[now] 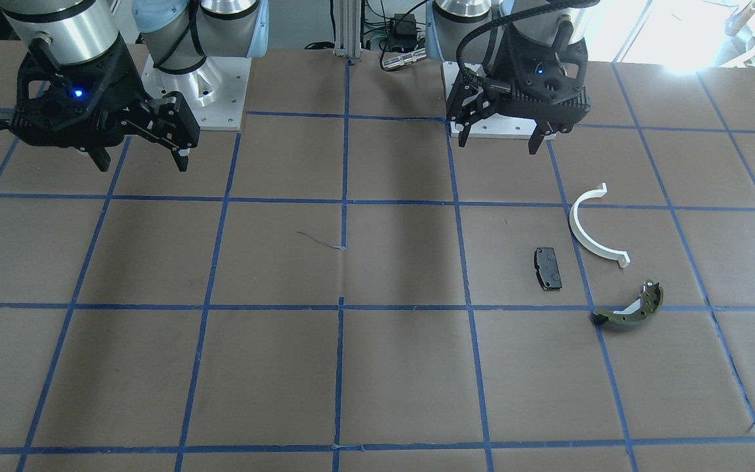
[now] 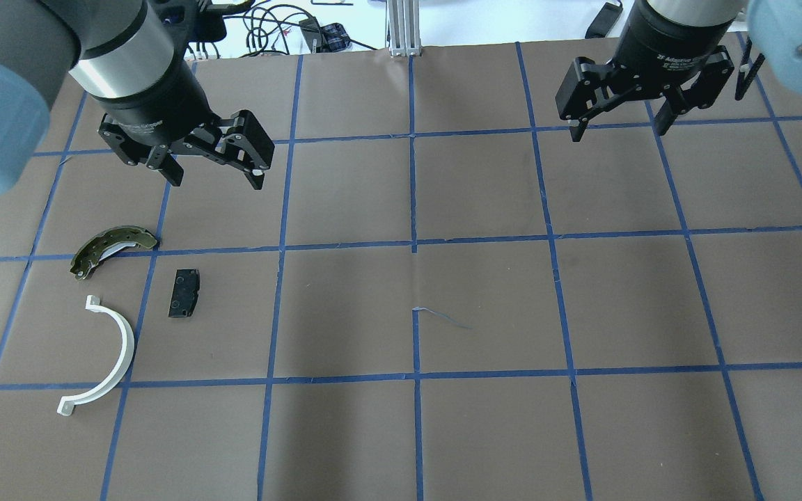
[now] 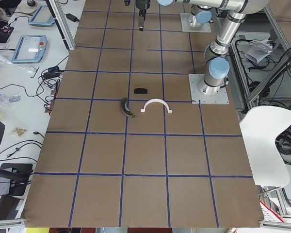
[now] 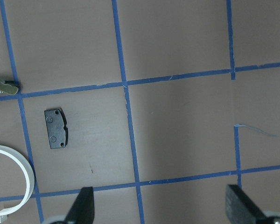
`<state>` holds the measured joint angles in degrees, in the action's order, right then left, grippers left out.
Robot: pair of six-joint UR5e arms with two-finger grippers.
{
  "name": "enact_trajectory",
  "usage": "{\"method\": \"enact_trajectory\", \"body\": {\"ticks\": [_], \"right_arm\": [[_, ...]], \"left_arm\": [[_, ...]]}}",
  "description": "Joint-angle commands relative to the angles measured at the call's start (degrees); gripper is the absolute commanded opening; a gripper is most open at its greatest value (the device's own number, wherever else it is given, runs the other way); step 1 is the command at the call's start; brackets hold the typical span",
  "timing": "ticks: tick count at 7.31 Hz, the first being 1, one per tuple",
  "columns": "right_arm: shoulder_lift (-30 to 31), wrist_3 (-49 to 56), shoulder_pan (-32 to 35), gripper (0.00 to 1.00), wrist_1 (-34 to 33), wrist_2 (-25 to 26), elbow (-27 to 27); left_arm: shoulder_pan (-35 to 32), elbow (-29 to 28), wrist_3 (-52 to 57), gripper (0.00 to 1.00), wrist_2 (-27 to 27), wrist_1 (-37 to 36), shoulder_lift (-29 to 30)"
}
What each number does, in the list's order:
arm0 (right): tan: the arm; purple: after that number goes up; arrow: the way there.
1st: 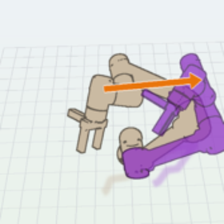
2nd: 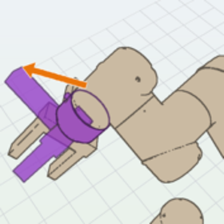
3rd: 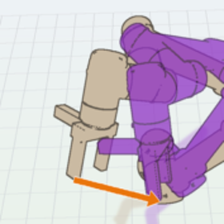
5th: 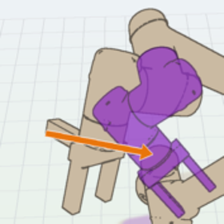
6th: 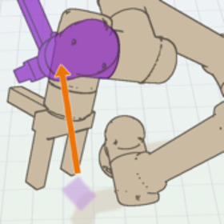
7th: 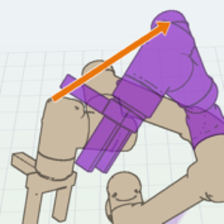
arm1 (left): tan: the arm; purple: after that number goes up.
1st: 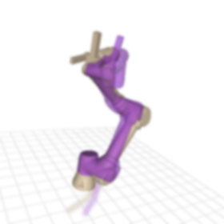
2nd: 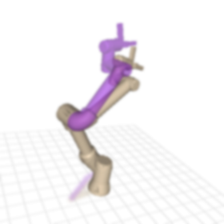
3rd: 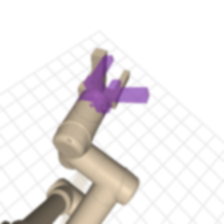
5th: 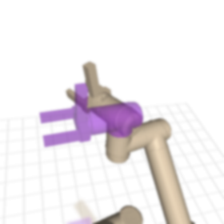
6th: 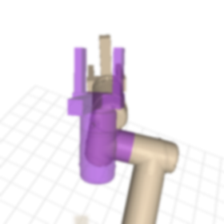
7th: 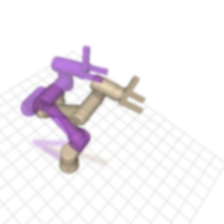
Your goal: Place bearing gear from tray to pile
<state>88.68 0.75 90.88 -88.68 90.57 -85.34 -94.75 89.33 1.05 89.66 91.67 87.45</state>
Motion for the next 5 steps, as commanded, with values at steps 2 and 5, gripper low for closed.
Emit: {"method": "enact_trajectory", "body": {"ticks": [2, 5], "right_arm": [[0.0, 0.3, 0.09, 1.0, 0.26, -0.04, -0.09], [-0.44, -0.22, -0.44, 1.0, -0.18, 0.05, -1.14]], "left_arm": [[0.0, 0.05, 0.0, 1.0, -0.1, 0.0, -0.09], [0.0, -0.04, 0.0, 1.0, -0.1, 0.0, 0.0]]}}
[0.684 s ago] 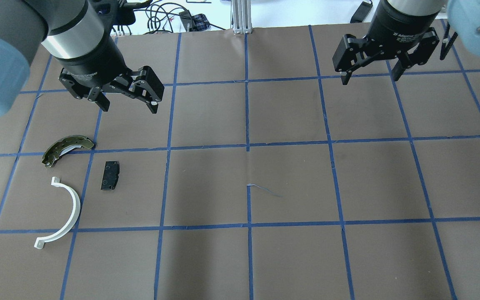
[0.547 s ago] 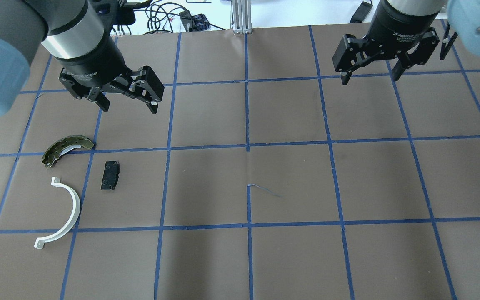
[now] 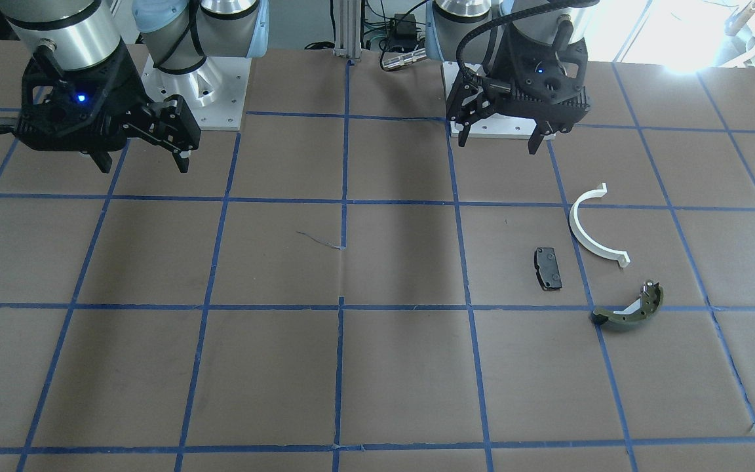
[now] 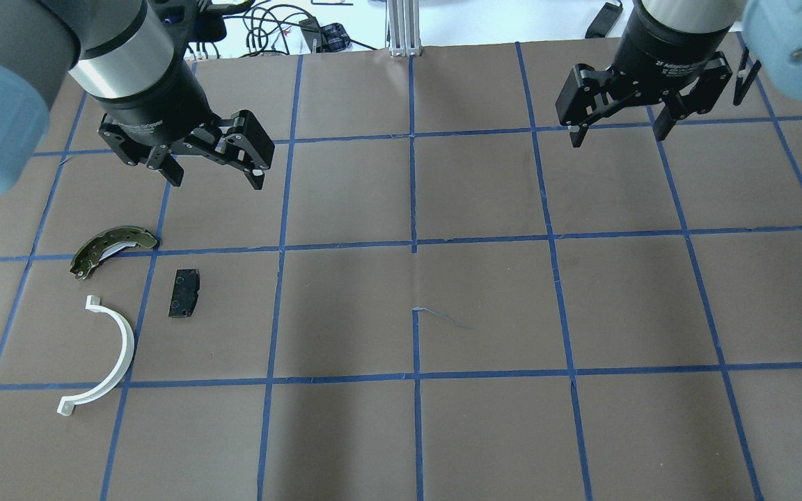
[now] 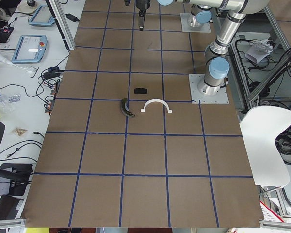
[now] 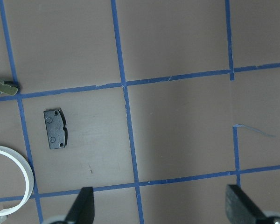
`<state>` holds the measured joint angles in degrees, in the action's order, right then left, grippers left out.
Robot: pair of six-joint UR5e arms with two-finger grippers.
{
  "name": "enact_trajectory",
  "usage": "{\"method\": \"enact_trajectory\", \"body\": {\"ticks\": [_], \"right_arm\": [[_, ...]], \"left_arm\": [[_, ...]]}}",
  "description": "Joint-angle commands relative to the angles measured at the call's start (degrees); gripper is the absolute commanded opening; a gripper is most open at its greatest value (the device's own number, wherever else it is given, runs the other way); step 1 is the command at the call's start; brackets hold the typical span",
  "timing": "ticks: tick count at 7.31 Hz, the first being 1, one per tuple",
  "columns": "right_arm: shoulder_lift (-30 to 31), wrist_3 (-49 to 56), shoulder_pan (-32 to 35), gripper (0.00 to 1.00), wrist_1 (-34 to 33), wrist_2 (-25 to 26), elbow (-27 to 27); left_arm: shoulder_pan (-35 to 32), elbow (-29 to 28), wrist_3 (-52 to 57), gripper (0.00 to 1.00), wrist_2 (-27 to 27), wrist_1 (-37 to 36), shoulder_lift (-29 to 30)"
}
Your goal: Place bearing gear from tray to pile
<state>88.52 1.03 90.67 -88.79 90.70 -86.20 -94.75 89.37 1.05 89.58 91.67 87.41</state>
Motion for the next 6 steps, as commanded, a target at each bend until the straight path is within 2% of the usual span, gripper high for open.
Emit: {"method": "enact_trajectory", "body": {"ticks": [1, 3, 4, 6], "right_arm": [[-0.63, -0.42, -1.36, 1.0, 0.11, -0.17, -0.29], [-3.08, 0.9, -6.52, 1.0, 0.37, 0.78, -0.37], [-3.7, 3.16, -11.87, 1.0, -0.5, 0.71, -0.46], [-5.54, 20.87, -23.11, 1.0, -1.9, 0.09, -0.46]], "left_arm": [[0.09, 0.02, 0.09, 1.0, 0.24, 0.0, 0.04], [0.0, -0.07, 0.09, 1.0, -0.02, 0.0, 0.04], [0.17, -0.07, 0.09, 1.0, -0.02, 0.0, 0.04], [0.09, -0.07, 0.09, 1.0, 0.15, 0.0, -0.05]]}}
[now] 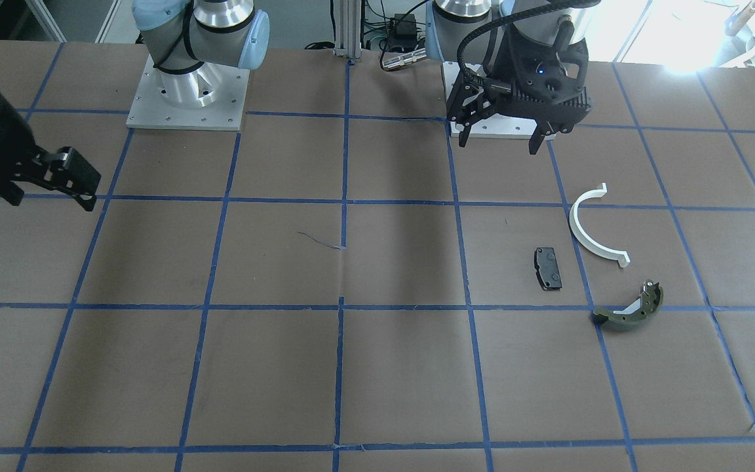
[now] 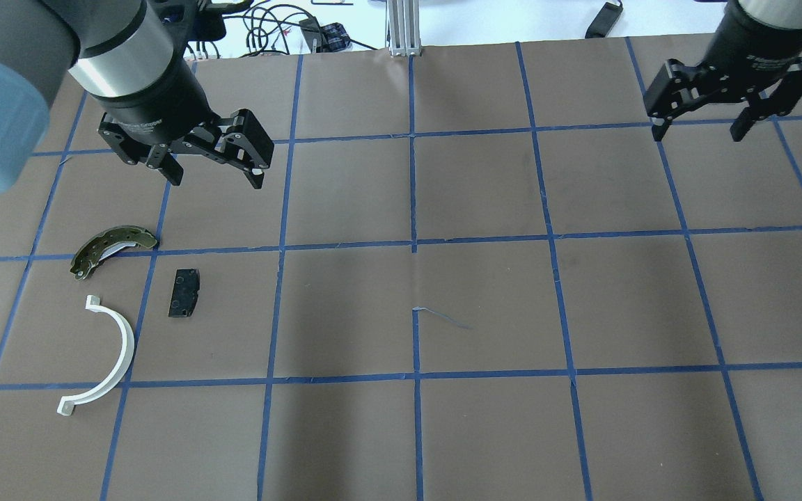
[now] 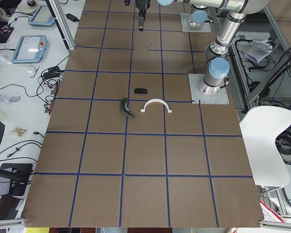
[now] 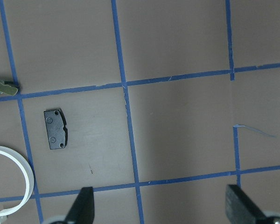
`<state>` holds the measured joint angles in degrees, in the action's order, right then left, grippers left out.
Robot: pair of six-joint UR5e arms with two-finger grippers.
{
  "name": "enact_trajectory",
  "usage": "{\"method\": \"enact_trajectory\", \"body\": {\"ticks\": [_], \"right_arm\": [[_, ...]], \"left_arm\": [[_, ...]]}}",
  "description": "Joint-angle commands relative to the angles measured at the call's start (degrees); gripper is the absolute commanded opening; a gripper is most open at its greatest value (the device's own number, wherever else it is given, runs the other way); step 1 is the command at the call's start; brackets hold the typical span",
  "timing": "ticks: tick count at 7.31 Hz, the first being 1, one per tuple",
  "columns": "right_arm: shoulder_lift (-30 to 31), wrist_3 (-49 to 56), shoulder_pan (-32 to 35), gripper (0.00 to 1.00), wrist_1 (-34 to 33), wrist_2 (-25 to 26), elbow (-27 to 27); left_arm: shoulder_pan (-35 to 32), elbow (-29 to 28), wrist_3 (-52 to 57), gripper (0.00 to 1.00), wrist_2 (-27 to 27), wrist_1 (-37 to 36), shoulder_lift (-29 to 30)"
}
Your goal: Place bearing gear from tray to pile
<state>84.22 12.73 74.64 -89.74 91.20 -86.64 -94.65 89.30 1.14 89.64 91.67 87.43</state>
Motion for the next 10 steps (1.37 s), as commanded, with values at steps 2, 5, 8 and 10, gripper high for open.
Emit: {"method": "enact_trajectory", "body": {"ticks": [2, 5, 8, 10], "right_arm": [[-6.31, 21.57, -16.94, 1.0, -7.25, 0.29, -0.2], [-16.59, 34.16, -28.21, 1.0, -22.06, 0.12, -0.63], [-23.91, 36.05, -35.87, 0.91, -27.15, -0.58, -2.48], [-26.64, 36.05, -36.14, 0.71, -28.21, -0.5, -2.48]], "left_arm": [[-0.01, 0.08, 0.0, 1.0, 0.18, 0.0, -0.07], [-0.01, 0.08, 0.0, 1.0, 0.18, 0.09, -0.07], [-0.01, 0.08, 0.0, 1.0, 0.18, 0.09, -0.07], [-0.01, 0.08, 0.0, 1.0, 0.18, 0.09, -0.07]]}}
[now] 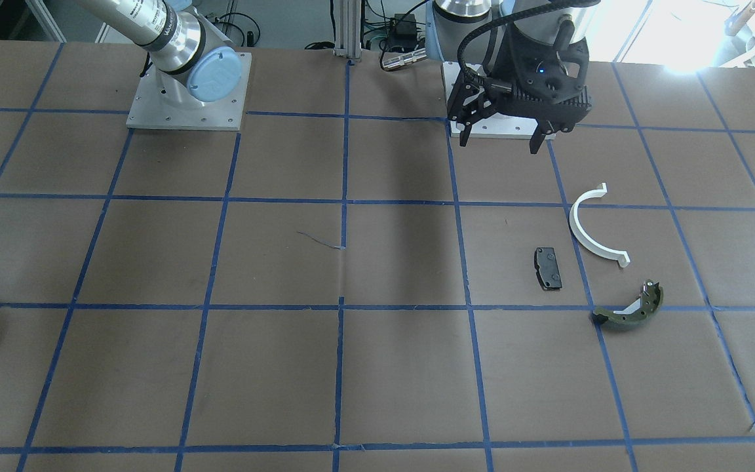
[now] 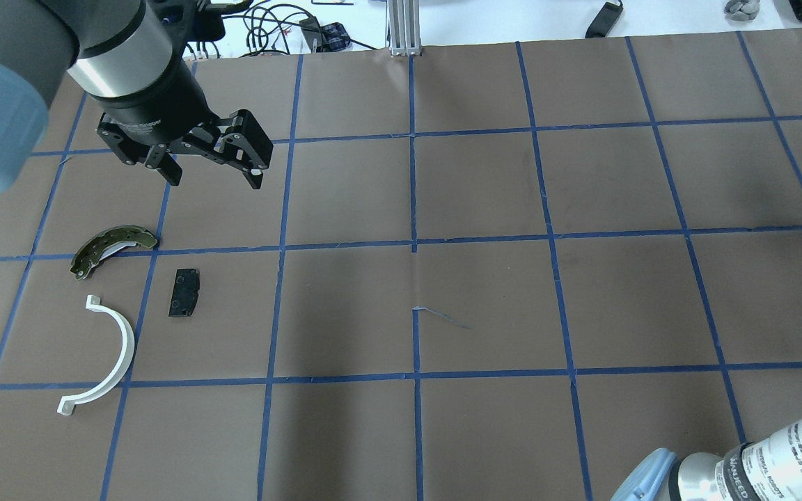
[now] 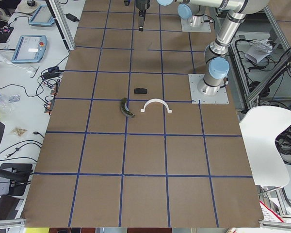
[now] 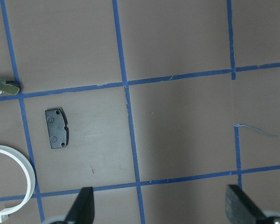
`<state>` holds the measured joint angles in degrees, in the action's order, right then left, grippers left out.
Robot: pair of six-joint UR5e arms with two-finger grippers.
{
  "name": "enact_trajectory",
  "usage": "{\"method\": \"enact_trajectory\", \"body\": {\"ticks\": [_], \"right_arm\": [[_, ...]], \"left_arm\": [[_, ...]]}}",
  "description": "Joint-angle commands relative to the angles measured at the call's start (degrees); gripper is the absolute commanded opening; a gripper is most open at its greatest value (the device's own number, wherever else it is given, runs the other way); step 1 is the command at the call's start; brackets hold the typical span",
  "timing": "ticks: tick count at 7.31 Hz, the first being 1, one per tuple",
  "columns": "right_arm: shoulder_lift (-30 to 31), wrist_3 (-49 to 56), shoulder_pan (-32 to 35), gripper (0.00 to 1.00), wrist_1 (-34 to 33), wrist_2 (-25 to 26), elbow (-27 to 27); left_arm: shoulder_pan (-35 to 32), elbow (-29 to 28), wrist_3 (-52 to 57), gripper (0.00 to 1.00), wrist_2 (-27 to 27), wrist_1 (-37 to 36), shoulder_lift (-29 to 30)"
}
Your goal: Place bearing gear from tray to pile
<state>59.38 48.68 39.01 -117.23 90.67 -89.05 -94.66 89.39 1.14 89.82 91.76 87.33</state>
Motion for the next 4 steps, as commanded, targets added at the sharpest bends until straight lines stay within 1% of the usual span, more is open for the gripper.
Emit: {"method": "enact_trajectory", "body": {"ticks": [1, 2, 4], "right_arm": [[-1.99, 0.1, -0.52, 0.66, -0.9, 0.12, 0.02], [-2.34, 0.1, -0.52, 0.49, -2.29, 0.04, 0.02], [-4.09, 0.1, -0.52, 0.49, -4.92, 0.04, 0.19]], "left_arm": [[0.0, 0.0, 0.0, 1.0, 0.0, 0.0, -0.05], [0.0, 0.0, 0.0, 1.0, 0.0, 0.0, -0.05], [0.0, 0.0, 0.0, 1.0, 0.0, 0.0, -0.05]]}}
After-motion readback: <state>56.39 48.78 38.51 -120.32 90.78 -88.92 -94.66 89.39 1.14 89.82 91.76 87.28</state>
